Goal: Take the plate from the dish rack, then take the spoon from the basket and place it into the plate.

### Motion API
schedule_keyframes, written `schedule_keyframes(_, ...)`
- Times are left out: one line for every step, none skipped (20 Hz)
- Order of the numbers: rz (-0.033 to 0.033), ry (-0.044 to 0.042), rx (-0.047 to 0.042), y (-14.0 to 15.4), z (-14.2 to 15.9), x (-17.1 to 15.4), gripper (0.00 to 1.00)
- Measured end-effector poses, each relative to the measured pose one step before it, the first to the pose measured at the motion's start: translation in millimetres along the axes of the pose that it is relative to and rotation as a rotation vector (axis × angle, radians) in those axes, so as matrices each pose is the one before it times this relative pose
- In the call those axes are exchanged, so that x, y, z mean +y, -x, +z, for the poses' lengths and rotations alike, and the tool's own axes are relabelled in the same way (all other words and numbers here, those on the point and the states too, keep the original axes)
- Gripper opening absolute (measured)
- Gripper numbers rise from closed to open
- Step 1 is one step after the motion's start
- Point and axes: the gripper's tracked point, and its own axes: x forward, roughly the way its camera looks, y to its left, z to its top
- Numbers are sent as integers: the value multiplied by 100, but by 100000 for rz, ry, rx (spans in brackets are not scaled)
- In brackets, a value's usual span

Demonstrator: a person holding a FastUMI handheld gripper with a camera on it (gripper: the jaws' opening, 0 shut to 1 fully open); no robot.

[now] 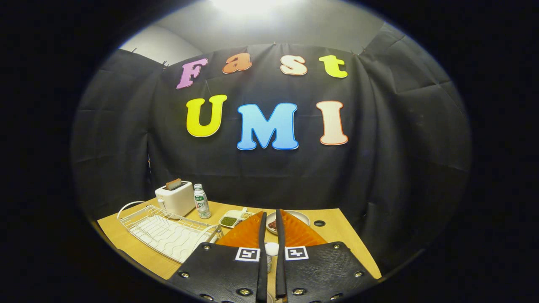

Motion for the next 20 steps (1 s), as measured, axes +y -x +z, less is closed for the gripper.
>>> schedule_keyframes(-987,876,73,497,437,-71,7)
schedule_keyframes(-600,365,110,463,242,159,7)
schedule_keyframes(-142,248,283,420,226,244,7)
schedule_keyframes(-267,189,354,344,42,228,7)
schedule_keyframes(-305,159,1122,381,-38,180,7)
schedule_keyframes(-852,60,841,404,-152,62,7)
schedule_keyframes(-446,-41,406,310,-40,145,7)
schedule_keyframes(-140,-469,874,294,-247,339,7)
schedule_keyframes(-233,-200,1233,315,-403,290,7)
schedule_keyframes(-429,325,1274,205,-493,190,7)
schedule_keyframes(-428,385,1188,213,-401,137,7)
schedule_keyframes(-28,259,1151,198,-462,282,7)
schedule_keyframes(201,110,1274,169,-490,376,7)
schedule_keyframes(296,41,1744,-72,-680,253,7)
schedule_keyframes(351,-186,1978,9,-651,282,7)
schedule_keyframes(585,-464,1316,-46,-339,288,7)
schedule_keyframes(828,-471,981,-83,-264,378,7)
schedule_keyframes(834,-150,1352,-102,-437,340,7)
schedule_keyframes(656,186,1387,-138,-478,321,7)
schedule_keyframes(708,37,1472,-130,-520,401,7)
